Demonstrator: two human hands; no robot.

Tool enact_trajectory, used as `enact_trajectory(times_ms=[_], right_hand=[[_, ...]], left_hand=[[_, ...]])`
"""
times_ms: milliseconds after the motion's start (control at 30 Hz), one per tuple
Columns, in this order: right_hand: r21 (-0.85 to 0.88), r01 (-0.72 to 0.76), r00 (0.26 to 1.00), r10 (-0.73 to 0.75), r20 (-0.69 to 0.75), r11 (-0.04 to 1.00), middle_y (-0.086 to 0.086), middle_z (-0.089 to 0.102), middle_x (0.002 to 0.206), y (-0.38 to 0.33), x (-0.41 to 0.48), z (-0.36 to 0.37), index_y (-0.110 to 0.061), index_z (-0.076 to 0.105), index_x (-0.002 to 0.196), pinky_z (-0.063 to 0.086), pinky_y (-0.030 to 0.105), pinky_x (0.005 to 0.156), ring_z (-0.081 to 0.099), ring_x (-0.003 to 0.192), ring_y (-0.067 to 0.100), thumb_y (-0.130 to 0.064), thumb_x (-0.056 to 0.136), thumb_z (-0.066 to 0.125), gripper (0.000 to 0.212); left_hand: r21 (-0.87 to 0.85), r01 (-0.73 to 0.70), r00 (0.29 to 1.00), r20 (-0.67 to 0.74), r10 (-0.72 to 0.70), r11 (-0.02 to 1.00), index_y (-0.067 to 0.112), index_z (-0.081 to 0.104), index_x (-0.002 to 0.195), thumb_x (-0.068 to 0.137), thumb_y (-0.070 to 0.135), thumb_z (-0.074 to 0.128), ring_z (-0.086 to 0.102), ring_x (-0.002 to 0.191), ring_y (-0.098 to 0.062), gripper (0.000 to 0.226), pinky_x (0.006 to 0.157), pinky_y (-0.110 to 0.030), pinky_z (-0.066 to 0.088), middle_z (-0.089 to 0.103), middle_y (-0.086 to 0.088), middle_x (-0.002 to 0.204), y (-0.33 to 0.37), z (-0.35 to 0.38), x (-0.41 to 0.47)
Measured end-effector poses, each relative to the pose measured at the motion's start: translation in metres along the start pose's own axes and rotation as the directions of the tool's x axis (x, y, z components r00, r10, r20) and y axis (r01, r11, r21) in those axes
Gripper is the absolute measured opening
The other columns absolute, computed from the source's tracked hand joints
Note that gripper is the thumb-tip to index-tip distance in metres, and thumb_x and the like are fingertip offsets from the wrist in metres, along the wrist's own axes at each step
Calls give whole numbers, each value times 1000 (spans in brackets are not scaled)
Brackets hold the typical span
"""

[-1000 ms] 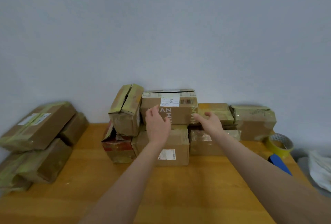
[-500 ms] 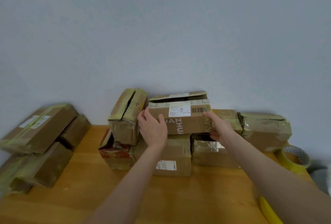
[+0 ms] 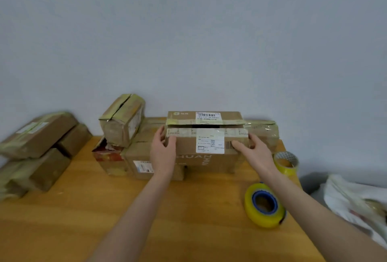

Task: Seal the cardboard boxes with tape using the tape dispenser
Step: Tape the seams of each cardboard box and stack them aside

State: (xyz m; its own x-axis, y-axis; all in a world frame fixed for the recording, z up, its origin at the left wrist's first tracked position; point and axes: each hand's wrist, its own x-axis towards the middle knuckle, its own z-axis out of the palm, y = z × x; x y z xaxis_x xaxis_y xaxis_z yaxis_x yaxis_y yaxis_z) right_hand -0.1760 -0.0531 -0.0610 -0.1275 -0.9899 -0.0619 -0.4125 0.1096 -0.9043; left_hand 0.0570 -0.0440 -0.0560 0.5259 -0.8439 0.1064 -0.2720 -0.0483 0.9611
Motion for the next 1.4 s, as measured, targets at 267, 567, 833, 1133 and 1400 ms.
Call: enact_trajectory(times_ms=[267, 567, 833, 1133, 1400], right_hand=[[-269, -5, 989, 45, 144, 963, -10, 59, 94, 69, -76, -18, -18, 50, 127, 54, 31, 66, 61, 84, 10, -50, 85, 66, 55], [-335, -49, 941, 156, 300, 941, -2, 68, 116, 132, -115, 10, -17, 57, 123, 52, 23, 75, 63, 100, 13, -29, 87, 69, 40], [-384, -106, 960, 195, 201, 917, 3, 44, 140, 138, -113, 12, -20, 17, 152, 49, 31, 90, 51, 121, 20, -30, 83, 74, 90], [-747, 224, 939, 66, 337, 626, 3, 18, 159, 136, -111, 19, -34, 21, 153, 29, 37, 112, 24, 139, 29, -49, 100, 36, 57], [-452, -177, 984, 171, -56, 874, 10, 45, 138, 149, -80, -11, -15, 44, 140, 42, 38, 99, 45, 124, 26, -45, 90, 62, 61]], left_hand=[[248, 76, 993, 73, -97, 966, 24, 42, 143, 92, 36, 62, 52, 113, -18, 56, 92, -41, 51, 54, 1, 126, -53, -22, -104], [466, 97, 964, 176, -200, 880, 17, 34, 146, 96, 26, 56, 52, 120, -22, 55, 90, -34, 47, 53, -4, 136, -104, -24, -145], [533, 88, 907, 307, -289, 842, 20, 3, 154, 84, 30, 72, 47, 129, -27, 98, 100, -45, 47, 41, -8, 148, -124, -31, -131], [722, -557, 724, 664, -186, 409, 37, -17, 145, 64, 87, -15, -30, 140, -24, 95, 118, -48, 4, -35, -2, 151, -136, -21, -128], [720, -569, 675, 685, -274, 397, 37, -26, 139, 45, 93, 2, -33, 138, -21, 113, 118, -45, 20, -42, -3, 148, -136, -25, -120]])
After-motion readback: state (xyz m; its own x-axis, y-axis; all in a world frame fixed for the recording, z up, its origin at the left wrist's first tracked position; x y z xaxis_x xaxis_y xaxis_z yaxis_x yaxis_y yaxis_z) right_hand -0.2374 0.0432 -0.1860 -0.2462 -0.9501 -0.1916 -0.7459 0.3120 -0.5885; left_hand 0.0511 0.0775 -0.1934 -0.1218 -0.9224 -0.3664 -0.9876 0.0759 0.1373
